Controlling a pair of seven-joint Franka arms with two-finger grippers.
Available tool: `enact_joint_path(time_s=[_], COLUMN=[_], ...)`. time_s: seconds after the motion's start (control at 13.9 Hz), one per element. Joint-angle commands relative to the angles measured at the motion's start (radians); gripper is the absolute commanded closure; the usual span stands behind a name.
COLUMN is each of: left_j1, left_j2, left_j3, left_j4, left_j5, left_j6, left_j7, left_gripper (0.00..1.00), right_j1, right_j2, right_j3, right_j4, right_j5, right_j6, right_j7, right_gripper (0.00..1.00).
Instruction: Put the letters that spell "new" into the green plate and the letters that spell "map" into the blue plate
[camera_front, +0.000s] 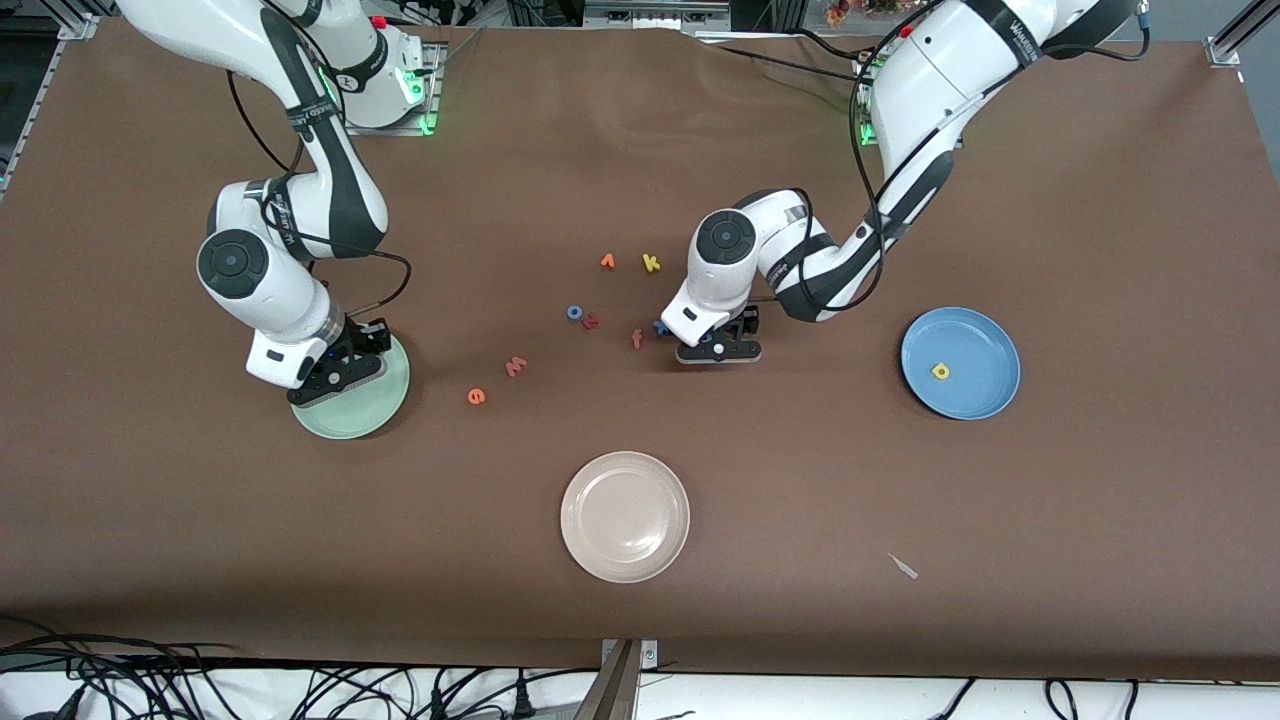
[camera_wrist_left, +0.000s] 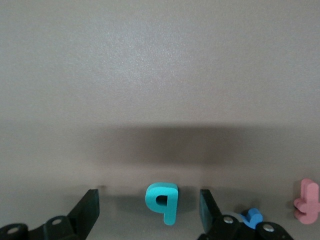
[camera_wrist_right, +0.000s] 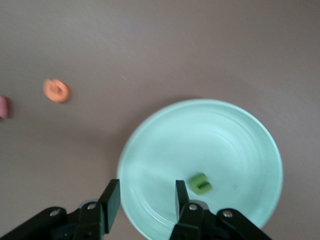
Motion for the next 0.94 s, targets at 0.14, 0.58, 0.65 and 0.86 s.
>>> enact_joint_path(time_s=[0.14,0.58,0.65,0.86], left_j1=[-0.012,-0.005,0.002,0.073], left_j2=[0.02,0.021,0.014,-0.017], left_j3=[0.011,0.011,0.01,-0.014], left_j4=[0.033,0.033,0.036,0.038], left_j5=[0.037,0.037,0.037,0.012], left_j6=[-0.005,-0.008,-0.015,-0.112], left_j7=[-0.051,-0.043,-0.036,0.064], left_gripper=[0.53,0.97,1.0,1.0], right_j1=[0.02,0.1,0.103,0.114], right_j2=[0.11,0.267,0.283,0.302], right_j3=[0.05,0.057,0.057,0.058], right_j4=[0.143,0.308,0.306,0.269], right_j5=[0.046,0.037,0.037,0.038], right_j6=[-0.006,0.02,0.032,0.119], right_j7=[0.112,0.235,0.235,0.237], right_gripper=[0.44,0.43,0.43,0.42])
